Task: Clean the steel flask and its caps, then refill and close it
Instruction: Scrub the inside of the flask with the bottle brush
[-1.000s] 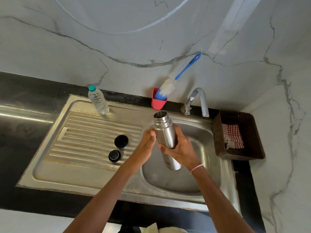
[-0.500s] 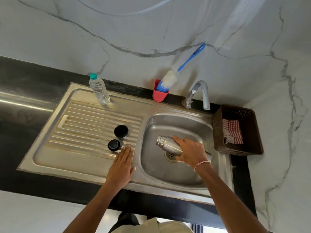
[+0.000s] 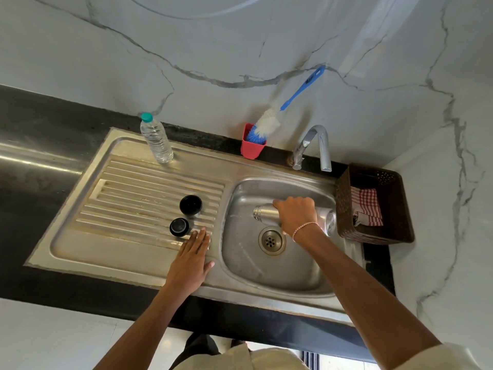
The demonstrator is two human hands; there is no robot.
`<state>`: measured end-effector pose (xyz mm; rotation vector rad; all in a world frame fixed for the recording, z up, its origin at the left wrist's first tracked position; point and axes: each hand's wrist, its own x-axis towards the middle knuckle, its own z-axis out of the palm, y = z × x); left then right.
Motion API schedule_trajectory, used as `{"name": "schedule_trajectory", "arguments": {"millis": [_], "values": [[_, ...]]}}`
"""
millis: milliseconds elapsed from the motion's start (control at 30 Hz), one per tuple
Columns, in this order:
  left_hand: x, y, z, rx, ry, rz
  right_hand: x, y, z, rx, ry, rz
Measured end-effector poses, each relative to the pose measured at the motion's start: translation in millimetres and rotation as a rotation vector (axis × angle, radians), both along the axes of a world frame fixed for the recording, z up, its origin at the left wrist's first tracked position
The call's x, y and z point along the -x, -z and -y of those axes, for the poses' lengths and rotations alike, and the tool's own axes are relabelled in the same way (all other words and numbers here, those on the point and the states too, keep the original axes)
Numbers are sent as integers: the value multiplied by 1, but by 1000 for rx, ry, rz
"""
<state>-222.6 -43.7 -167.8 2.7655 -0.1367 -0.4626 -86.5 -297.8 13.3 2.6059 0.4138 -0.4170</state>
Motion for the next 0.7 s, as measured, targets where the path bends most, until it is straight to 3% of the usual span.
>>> {"name": "schedule_trajectory", "arguments": {"millis": [500,700], "values": [[-1,-3,1,14,-6,-29,-19,-34,-45,330,-202,72],[0,-6,2,22,-6,-21,-15,-24,-45,263,-147,38]]}}
